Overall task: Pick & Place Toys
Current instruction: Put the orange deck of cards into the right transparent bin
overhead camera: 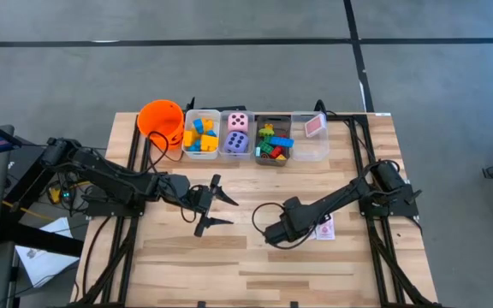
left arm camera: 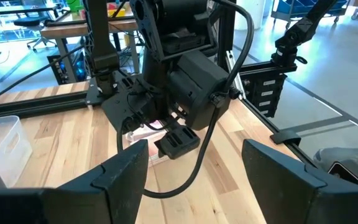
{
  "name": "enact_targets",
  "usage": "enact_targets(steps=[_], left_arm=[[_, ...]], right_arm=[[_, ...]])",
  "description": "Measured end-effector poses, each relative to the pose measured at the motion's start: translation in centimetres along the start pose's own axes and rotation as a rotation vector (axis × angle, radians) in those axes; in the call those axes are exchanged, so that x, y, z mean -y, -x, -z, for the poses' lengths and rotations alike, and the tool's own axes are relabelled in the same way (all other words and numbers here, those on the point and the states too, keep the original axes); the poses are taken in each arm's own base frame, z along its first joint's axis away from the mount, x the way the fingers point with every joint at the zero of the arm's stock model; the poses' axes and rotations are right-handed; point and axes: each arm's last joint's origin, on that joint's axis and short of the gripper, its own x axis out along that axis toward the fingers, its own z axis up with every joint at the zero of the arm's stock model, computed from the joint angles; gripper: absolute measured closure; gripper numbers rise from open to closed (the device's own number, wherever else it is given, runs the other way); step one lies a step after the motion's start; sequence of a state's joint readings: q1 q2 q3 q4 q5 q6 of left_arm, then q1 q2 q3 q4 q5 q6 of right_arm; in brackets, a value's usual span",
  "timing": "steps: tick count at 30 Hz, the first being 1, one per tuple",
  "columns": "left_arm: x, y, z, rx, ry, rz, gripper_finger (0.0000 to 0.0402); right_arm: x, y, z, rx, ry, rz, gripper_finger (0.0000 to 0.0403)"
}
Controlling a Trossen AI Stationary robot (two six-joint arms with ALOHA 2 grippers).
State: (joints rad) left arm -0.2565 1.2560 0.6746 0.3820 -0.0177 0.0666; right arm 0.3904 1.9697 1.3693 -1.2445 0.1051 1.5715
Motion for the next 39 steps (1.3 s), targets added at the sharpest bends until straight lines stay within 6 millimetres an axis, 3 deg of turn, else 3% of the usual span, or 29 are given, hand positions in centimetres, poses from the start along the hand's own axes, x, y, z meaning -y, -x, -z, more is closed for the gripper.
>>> enact_targets(steps=[12,19,28,39], left_arm=[[0.0,0.0,0.0,0.000,0.000,0.000,0.0151],[0.0,0.0,0.0,-0.001,0.000,0.000,0.0151],[0.0,0.0,0.0,-0.001,0.000,0.000,0.0151],[0.0,0.0,0.1,-0.006,0.000,0.001,0.0151]], right_arm=[[-0.2,0.0,-0.2,-0.001,-0.003,-0.025,0.0017],[0.6,-1.5,-0.2,-0.038,0.022,0.025,0.0017],[-0.2,-1.8,-0.1,-0.053,0.043,-0.072,0.0033],[1.8,-1.6,0.6,-0.039,0.021,0.129,0.0046]])
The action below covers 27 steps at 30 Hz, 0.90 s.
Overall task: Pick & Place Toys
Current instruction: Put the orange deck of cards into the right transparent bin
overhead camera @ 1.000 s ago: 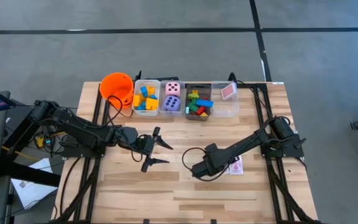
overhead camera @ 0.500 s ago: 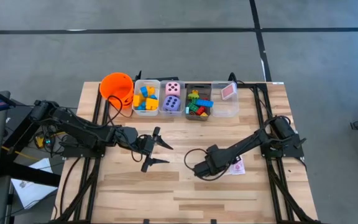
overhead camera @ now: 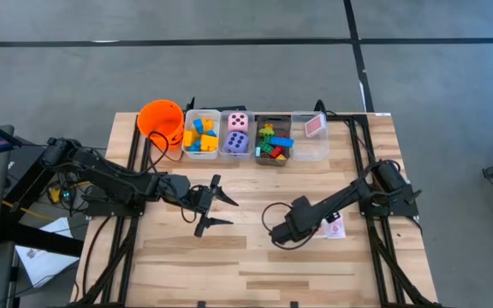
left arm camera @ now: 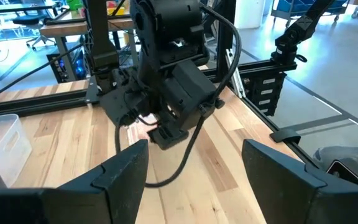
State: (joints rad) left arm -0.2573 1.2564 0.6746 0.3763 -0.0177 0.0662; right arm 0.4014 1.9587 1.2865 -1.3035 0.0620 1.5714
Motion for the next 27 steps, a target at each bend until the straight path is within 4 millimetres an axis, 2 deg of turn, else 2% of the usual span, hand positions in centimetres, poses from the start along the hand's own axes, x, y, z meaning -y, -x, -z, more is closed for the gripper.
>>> enact_targets(steps=[5,9,14,17,20,24,26,27], left_arm=[[0.0,0.0,0.0,-0.003,0.000,0.000,0.0151],[0.0,0.0,0.0,-0.003,0.000,0.000,0.0151],[0.0,0.0,0.0,-0.003,0.000,0.000,0.0151],[0.0,0.0,0.0,-0.003,0.000,0.000,0.0151],[0.0,0.0,0.0,-0.003,0.000,0.000,0.0151],[0.0,0.0,0.0,-0.003,0.000,0.000,0.0151],[0.0,0.0,0.0,-0.003,0.000,0.000,0.0151],[0.0,0.0,0.0,-0.003,0.000,0.000,0.0151]], right_arm=[[0.5,0.2,1.3,-0.049,0.096,0.045,0.0046],[-0.4,1.4,2.6,-0.045,0.199,-0.060,0.0046],[-2.1,4.6,4.4,0.010,0.387,-0.280,0.0046],[-2.3,7.1,5.1,0.032,0.424,-0.357,0.0046],[-1.3,9.5,5.9,0.136,0.439,-0.324,0.0046],[1.6,11.8,6.7,0.317,0.339,-0.201,0.0046],[3.0,12.9,7.2,0.391,0.311,-0.285,0.0046],[4.3,13.4,7.6,0.448,0.290,-0.328,0.0046]])
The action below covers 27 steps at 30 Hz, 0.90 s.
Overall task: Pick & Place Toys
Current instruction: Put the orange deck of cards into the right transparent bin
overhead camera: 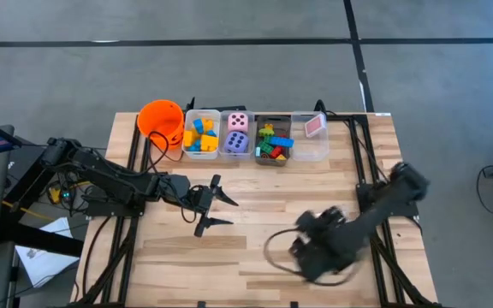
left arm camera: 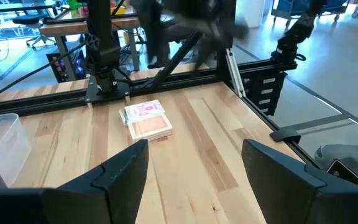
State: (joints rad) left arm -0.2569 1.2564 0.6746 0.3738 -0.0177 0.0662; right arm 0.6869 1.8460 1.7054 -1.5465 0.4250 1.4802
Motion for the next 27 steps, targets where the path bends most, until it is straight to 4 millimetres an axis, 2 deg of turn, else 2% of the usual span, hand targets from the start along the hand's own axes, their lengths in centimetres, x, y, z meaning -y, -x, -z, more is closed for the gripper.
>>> enact_targets(steps=[2,4,7,9,14,18,22,27], left_arm=[[0.0,0.0,0.0,0.000,0.000,0.000,0.0151],[0.0,0.0,0.0,0.001,0.000,0.000,0.0151],[0.0,0.0,0.0,0.000,0.000,0.000,0.0151],[0.0,0.0,0.0,0.001,0.000,0.000,0.0151],[0.0,0.0,0.0,0.000,0.000,0.000,0.0151],[0.0,0.0,0.0,0.000,0.000,0.000,0.0151],[0.0,0.0,0.0,0.000,0.000,0.000,0.0151],[0.0,0.0,0.0,0.001,0.003,0.000,0.0151]], right_arm=[[2.2,1.9,0.6,0.112,-0.095,-0.046,0.0046],[4.4,2.6,1.6,0.154,-0.223,-0.075,0.0046],[7.3,2.5,3.1,0.143,-0.398,-0.151,0.0046],[8.5,1.6,4.3,0.131,-0.452,-0.198,0.0046],[8.8,-3.2,7.3,0.077,-0.574,-0.312,0.0046],[8.0,-6.8,9.4,-0.070,-0.690,-0.372,0.0046],[7.4,-8.7,10.2,-0.108,-0.724,-0.354,0.0046],[7.2,-10.2,10.0,-0.097,-0.731,-0.242,0.0046]])
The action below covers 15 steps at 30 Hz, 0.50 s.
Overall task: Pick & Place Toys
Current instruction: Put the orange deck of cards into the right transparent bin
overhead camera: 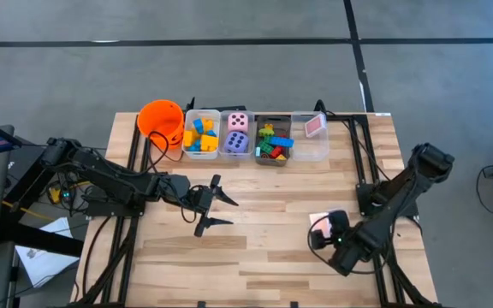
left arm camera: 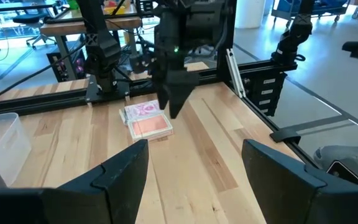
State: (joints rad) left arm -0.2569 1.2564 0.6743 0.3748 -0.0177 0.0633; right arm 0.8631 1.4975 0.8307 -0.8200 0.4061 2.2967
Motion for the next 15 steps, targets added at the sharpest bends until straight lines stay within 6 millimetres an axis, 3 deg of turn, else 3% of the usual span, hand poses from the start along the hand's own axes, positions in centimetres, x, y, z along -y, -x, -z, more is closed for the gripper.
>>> enact_targets(steps=[7,15], left_arm=[[0.0,0.0,0.0,0.000,0.003,0.000,0.0151],[0.0,0.0,0.0,-0.001,0.002,0.000,0.0151]], right_arm=[[-0.9,-2.5,-0.8,0.025,0.016,0.125,0.0046],[-3.8,-4.2,-1.6,-0.021,0.093,0.089,0.0046]])
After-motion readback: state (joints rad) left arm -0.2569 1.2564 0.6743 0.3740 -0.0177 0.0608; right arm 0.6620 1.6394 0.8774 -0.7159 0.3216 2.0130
